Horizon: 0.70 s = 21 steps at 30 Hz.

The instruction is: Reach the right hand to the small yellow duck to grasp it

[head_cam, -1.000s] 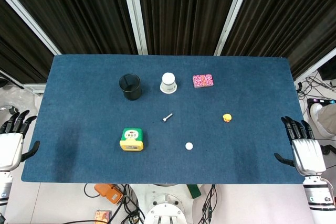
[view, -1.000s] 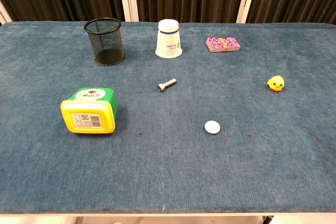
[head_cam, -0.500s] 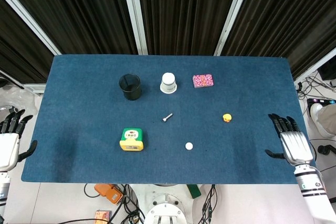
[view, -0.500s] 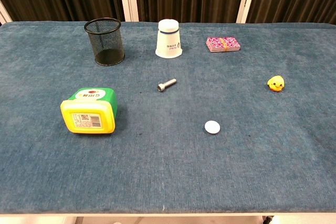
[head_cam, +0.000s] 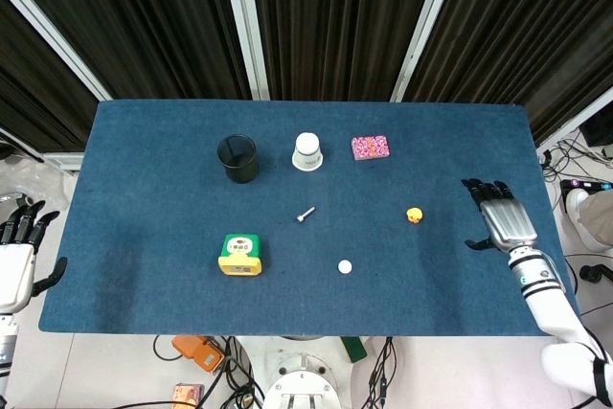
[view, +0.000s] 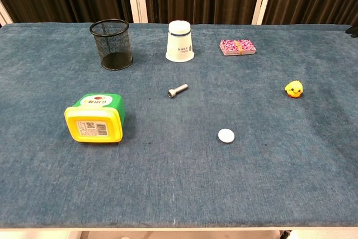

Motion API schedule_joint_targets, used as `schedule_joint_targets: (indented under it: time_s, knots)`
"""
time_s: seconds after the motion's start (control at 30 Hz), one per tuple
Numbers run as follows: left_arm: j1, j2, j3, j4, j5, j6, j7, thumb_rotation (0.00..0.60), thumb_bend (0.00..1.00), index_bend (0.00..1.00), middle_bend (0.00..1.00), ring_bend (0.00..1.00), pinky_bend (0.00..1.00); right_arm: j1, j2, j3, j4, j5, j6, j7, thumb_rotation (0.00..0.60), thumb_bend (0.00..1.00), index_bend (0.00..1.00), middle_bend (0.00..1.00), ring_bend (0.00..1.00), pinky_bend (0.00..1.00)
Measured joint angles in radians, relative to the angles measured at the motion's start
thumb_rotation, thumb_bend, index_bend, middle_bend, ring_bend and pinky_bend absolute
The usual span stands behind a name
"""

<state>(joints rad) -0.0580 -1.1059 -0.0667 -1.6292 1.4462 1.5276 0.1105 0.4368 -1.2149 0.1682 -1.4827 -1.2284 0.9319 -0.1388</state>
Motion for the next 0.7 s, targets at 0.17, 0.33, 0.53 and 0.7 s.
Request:
schedule_joint_targets:
  time_s: [0.17,0.33,0.53,0.7]
  knots:
    - [0.001,-0.001,0.001,0.002,0.004,0.004,0.009,0.6,0.3,0.17,0.06,0.05,0.18,0.035,-0.055,0.011,0.088,0.015,-0.045,0.063,0.6,0.19,0.23,0.14,0.17,0.11]
    - [0.002,-0.001,0.001,0.001,0.002,0.004,0.012,0.6,0.29,0.17,0.06,0.05,0.17,0.073,-0.116,0.012,0.175,0.005,-0.082,0.117,0.6,0.19,0.28,0.14,0.17,0.11]
    - [0.002,0.0,0.002,0.001,0.003,0.002,0.013,0.6,0.29,0.17,0.06,0.05,0.17,0.113,-0.179,0.008,0.242,-0.01,-0.109,0.153,0.6,0.21,0.34,0.14,0.17,0.11]
    - [0.002,0.001,0.001,0.002,0.001,0.0,0.012,0.6,0.29,0.17,0.06,0.05,0.17,0.136,-0.216,0.003,0.274,-0.023,-0.121,0.169,0.6,0.24,0.37,0.14,0.17,0.12]
